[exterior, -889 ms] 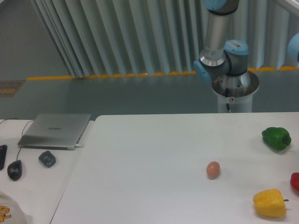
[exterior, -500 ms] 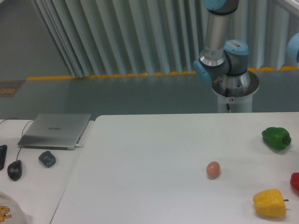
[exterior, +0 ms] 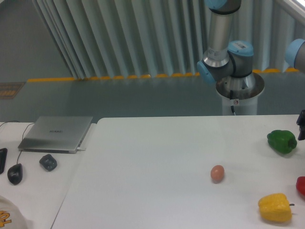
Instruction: Place the red peppers in a basket
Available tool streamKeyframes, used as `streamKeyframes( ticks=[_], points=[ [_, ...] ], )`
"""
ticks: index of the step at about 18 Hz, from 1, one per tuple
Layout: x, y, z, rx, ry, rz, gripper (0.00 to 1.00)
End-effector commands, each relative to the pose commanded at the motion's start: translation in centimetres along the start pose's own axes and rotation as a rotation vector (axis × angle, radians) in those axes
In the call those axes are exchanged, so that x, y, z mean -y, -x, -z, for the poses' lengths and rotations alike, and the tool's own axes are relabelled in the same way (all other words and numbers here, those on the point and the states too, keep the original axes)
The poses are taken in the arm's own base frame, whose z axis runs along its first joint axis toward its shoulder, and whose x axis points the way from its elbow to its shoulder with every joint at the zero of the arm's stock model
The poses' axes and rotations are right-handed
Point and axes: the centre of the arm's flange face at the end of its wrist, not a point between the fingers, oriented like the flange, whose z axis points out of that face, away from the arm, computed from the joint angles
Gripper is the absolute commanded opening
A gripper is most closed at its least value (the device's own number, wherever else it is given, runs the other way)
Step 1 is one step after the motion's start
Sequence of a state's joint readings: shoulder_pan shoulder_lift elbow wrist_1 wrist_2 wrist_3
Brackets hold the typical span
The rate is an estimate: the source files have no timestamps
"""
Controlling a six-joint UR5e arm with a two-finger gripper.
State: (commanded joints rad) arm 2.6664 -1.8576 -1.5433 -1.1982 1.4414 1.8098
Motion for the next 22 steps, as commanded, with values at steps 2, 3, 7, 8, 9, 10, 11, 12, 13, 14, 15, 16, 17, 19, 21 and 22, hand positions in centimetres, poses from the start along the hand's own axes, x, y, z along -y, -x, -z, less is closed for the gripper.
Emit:
streamKeyframes(
  ticks=[2, 3, 7, 8, 9, 10, 11, 12, 13, 14, 15, 16, 17, 19, 21, 22],
  points=[
    [0.1, 0.4, -0.9, -0.01, 0.084, -0.11, 1.0],
    [0.5, 0.6, -1.2, -0.015, 0.118, -0.129, 1.0],
    [2.6, 1.5, -3.9, -0.028, 0.144, -0.18, 1.0],
    [3.6, 2.2, -4.8, -0.012, 0.164, -0.205, 1.0],
    [4.2, 2.5, -5.4, -0.016, 0.174, -0.22, 1.0],
    [4.6, 2.7, -6.2, -0.026, 0.179, -0.249, 1.0],
    [4.5, 2.8, -7.1, -0.047, 0.2, -0.295, 1.0],
    [4.6, 2.9, -7.4, -0.058, 0.225, -0.322, 1.0],
    [5.2, 3.2, -7.3, -0.05, 0.248, -0.348, 1.0],
    [5.2, 3.5, -7.3, -0.044, 0.266, -0.381, 1.0],
    [5.2, 3.6, -7.2, -0.045, 0.271, -0.397, 1.0],
    [5.1, 3.6, -7.3, -0.048, 0.277, -0.409, 1.0],
    [5.0, 3.4, -7.4, -0.062, 0.297, -0.425, 1.0],
    [4.8, 3.2, -8.0, -0.092, 0.335, -0.461, 1.0],
    [5.5, 3.1, -9.0, -0.111, 0.346, -0.478, 1.0],
    [5.7, 3.0, -9.3, -0.119, 0.356, -0.483, 1.0]
  ],
)
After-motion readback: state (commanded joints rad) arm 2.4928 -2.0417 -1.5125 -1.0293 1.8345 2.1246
